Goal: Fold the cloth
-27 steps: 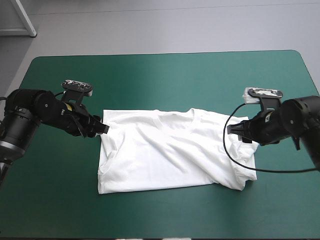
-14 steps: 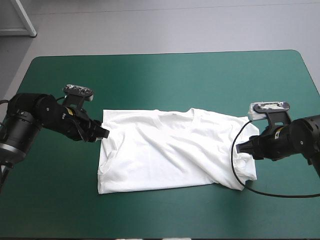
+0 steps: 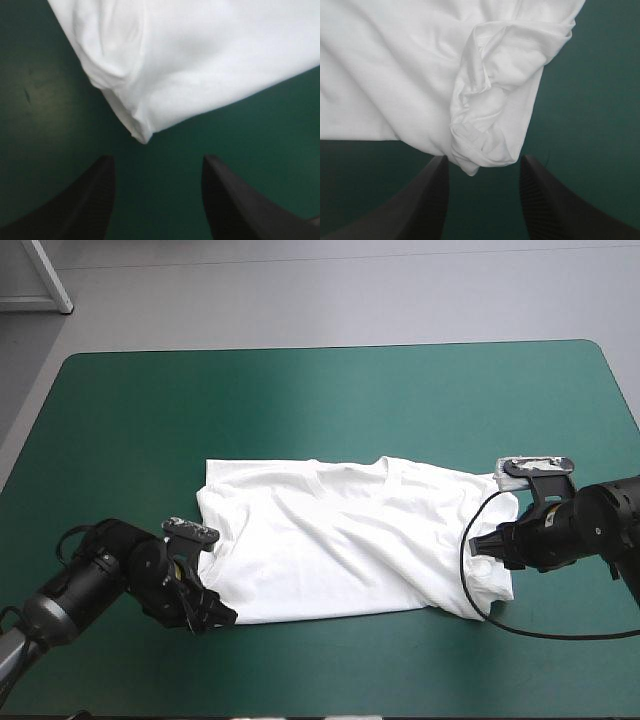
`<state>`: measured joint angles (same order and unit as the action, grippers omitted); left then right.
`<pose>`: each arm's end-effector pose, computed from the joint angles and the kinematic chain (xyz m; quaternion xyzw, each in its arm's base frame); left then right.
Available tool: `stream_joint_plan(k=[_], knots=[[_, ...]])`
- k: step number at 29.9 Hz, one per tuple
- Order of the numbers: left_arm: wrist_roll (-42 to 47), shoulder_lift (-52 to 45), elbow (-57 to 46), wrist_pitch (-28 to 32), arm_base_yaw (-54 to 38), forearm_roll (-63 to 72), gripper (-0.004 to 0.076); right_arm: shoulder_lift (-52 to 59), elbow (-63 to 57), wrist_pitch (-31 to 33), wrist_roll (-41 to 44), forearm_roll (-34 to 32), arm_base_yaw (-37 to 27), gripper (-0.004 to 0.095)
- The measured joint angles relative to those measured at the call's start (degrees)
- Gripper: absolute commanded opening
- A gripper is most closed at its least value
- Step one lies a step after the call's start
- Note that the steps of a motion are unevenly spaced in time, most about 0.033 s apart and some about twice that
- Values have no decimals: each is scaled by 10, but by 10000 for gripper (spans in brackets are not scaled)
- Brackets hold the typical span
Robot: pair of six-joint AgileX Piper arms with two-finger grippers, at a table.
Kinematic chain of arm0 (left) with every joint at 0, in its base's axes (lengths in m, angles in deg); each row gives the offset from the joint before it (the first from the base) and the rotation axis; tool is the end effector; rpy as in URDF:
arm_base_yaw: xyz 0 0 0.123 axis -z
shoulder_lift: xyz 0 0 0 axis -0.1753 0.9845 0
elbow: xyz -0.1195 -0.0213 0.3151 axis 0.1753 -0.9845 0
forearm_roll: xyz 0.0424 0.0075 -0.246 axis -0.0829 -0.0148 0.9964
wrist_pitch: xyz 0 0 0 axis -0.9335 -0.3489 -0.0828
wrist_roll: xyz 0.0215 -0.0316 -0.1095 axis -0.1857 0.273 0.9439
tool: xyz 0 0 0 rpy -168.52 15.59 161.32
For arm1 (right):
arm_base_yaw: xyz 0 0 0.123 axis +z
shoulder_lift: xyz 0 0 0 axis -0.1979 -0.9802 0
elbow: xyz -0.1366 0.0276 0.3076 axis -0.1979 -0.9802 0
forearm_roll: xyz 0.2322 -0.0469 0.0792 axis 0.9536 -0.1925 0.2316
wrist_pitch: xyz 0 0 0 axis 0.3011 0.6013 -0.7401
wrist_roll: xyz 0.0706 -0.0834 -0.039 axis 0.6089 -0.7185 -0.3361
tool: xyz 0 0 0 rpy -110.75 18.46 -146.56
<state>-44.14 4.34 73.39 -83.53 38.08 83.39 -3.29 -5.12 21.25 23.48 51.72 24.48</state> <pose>0.1419 -0.0834 0.2840 0.1799 0.9806 -0.0501 0.0593 0.1655 0.0427 0.3755 -0.0673 0.9764 0.0507 0.1990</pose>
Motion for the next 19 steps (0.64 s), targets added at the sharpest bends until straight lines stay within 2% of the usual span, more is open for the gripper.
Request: stream_joint_plan(k=[5,11,14,16,19], knots=[[65,15,-60,61,41,-30,382,1,0,0,4,4,0,420],[103,50,-68,116,44,-74,382,1,0,0,7,7,0,414],[107,76,-64,123,45,-78,377,1,0,0,8,7,0,412],[108,87,-60,117,45,-78,336,1,0,0,13,6,0,413],[108,101,-53,113,45,-71,148,2,-11,-3,16,-1,0,437]])
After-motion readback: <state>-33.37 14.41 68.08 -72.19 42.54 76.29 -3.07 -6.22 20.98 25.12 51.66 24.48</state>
